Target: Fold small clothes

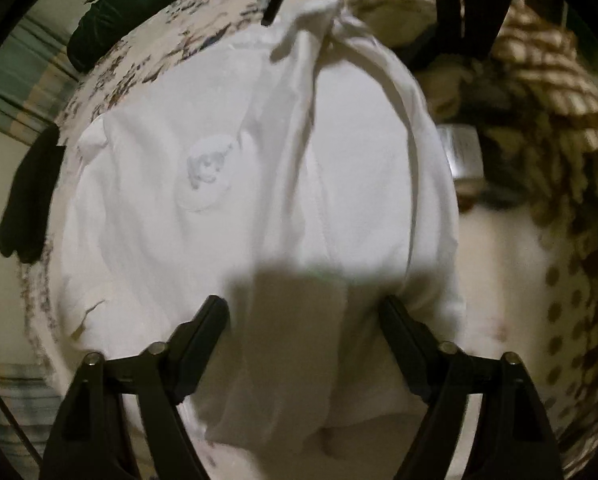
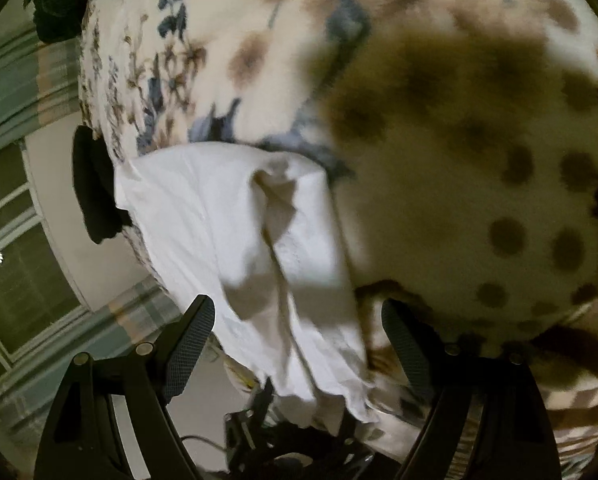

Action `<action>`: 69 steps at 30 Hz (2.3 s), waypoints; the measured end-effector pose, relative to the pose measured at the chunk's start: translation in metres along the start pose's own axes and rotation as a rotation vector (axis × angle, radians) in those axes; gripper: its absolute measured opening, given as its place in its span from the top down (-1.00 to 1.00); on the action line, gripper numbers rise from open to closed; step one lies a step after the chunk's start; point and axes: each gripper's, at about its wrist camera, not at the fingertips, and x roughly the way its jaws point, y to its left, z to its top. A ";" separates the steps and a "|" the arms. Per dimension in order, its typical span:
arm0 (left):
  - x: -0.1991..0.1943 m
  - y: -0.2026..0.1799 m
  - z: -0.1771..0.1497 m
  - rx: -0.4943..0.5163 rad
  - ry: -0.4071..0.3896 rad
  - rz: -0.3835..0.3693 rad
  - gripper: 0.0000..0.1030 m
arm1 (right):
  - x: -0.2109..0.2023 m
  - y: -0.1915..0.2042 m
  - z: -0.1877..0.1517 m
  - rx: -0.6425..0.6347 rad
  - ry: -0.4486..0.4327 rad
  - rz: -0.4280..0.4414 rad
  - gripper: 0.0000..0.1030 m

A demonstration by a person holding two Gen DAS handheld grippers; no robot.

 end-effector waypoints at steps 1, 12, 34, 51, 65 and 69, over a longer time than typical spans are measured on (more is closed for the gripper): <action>-0.002 0.002 -0.001 0.010 -0.014 -0.007 0.32 | -0.001 0.003 -0.001 -0.006 -0.016 0.009 -0.70; -0.038 0.049 -0.008 -0.041 -0.136 -0.089 0.81 | -0.013 0.050 -0.024 -0.053 -0.226 -0.021 0.84; -0.003 0.314 -0.028 -0.530 -0.123 -0.221 0.80 | 0.115 0.311 0.001 -0.190 -0.222 -0.178 0.85; 0.028 0.434 -0.111 -0.839 -0.026 -0.332 0.26 | 0.191 0.372 0.027 -0.214 -0.103 -0.054 -0.52; 0.062 0.356 -0.034 -0.500 0.018 -0.175 0.25 | 0.106 0.263 -0.033 -0.105 -0.270 -0.206 -0.52; 0.079 0.431 -0.067 -0.713 0.084 -0.141 0.23 | 0.081 0.241 -0.049 -0.105 -0.331 -0.266 -0.52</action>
